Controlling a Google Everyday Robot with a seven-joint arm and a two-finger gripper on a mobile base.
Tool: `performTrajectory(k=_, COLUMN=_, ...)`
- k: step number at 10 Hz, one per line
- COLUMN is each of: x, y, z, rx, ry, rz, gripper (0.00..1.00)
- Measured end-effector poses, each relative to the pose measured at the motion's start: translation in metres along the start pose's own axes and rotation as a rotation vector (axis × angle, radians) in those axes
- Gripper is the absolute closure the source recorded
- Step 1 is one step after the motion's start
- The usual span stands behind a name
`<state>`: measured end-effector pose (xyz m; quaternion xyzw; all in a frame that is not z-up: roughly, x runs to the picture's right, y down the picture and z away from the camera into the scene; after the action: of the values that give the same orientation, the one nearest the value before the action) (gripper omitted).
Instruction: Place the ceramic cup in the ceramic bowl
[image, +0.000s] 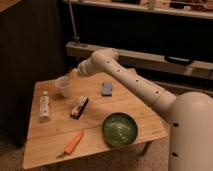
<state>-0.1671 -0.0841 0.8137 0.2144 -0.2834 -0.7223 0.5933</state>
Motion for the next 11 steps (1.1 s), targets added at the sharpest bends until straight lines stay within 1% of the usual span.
performTrajectory(k=1, x=0.002, y=0.005, z=0.006, rx=-0.024, ry=-0.027, rz=0.03, gripper=0.48)
performTrajectory(k=2, x=0.008, y=0.007, z=0.015, rx=-0.056, ry=-0.097, rz=0.066, gripper=0.48)
performTrajectory(k=3, x=0.012, y=0.008, z=0.02, rx=-0.074, ry=-0.152, rz=0.088, gripper=0.48)
performTrajectory(k=4, x=0.015, y=0.013, z=0.021, rx=-0.089, ry=-0.186, rz=0.111, gripper=0.48)
performTrajectory(k=5, x=0.019, y=0.022, z=0.021, rx=-0.103, ry=-0.23, rz=0.143, gripper=0.48)
performTrajectory(k=6, x=0.018, y=0.026, z=0.024, rx=-0.1, ry=-0.252, rz=0.151, gripper=0.48)
performTrajectory(k=8, x=0.006, y=0.03, z=0.029, rx=-0.1, ry=-0.278, rz=0.166, gripper=0.48)
performTrajectory(k=10, x=-0.001, y=0.03, z=0.039, rx=-0.079, ry=-0.293, rz=0.186, gripper=0.48)
performTrajectory(k=11, x=-0.005, y=0.029, z=0.041, rx=-0.064, ry=-0.293, rz=0.187, gripper=0.48)
